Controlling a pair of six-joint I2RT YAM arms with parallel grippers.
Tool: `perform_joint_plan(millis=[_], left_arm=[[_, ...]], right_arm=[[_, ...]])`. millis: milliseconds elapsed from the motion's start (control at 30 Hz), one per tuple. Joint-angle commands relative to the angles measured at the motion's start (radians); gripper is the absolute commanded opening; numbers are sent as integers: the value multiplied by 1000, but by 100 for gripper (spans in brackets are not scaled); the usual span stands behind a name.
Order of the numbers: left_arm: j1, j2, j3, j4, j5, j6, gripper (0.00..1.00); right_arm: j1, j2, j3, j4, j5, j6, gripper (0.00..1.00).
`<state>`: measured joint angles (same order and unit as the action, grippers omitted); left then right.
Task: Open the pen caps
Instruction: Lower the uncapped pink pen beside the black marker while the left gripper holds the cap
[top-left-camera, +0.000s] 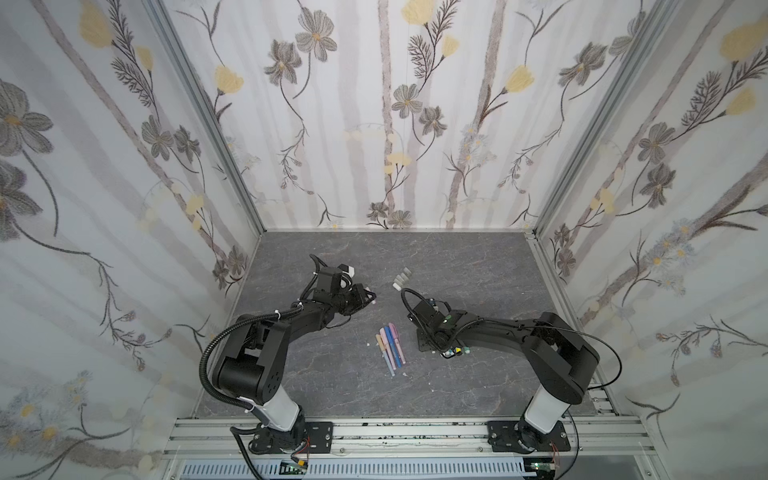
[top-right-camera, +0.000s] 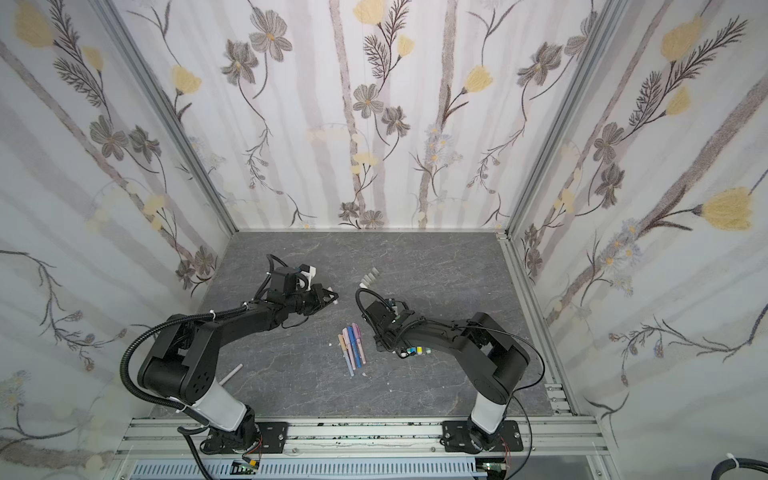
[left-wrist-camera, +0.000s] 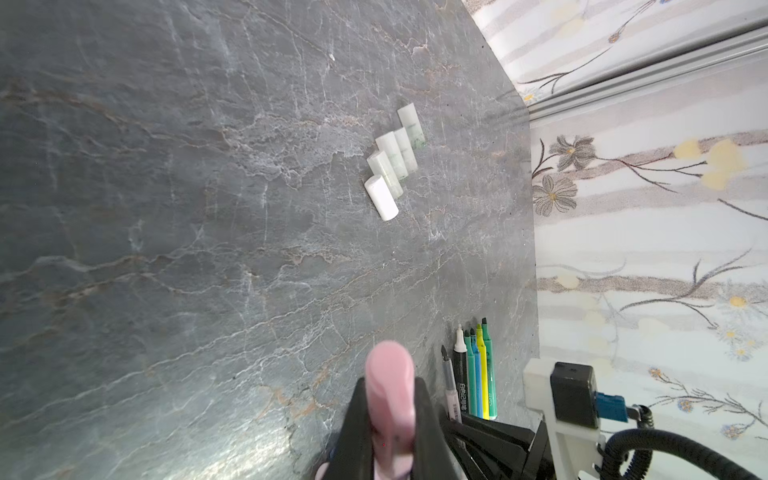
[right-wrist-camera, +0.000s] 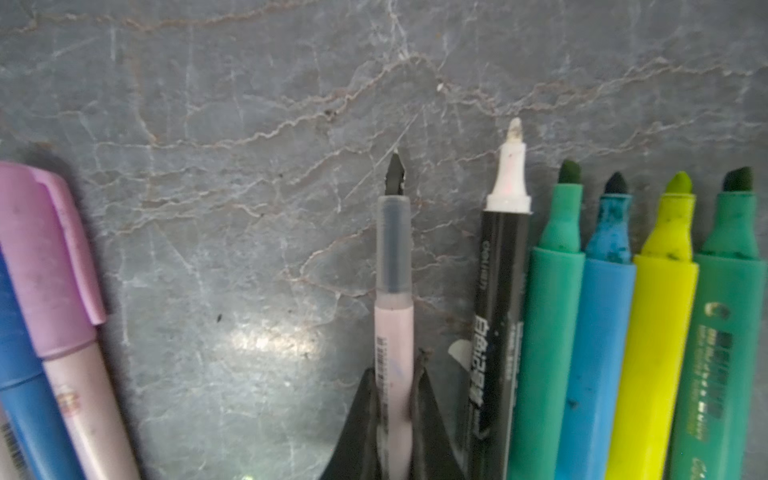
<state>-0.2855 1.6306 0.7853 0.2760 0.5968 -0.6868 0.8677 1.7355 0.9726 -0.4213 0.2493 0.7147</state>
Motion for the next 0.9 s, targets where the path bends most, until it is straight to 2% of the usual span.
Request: perform_joint_plan(millis=[0, 367, 633, 867], left_arm=[[4, -5, 1, 29, 13, 9, 0], [5, 25, 3, 55, 32, -13, 0], [-11, 73, 16, 51, 38, -14, 0], [-34, 145, 94, 18, 24, -19, 7]], right_arm=[[3, 1, 5, -59, 72, 20, 12], [8, -26, 3, -88, 93, 18, 21], [9, -109, 18, -62, 89, -18, 24], [5, -190, 49, -66, 105, -43, 27]])
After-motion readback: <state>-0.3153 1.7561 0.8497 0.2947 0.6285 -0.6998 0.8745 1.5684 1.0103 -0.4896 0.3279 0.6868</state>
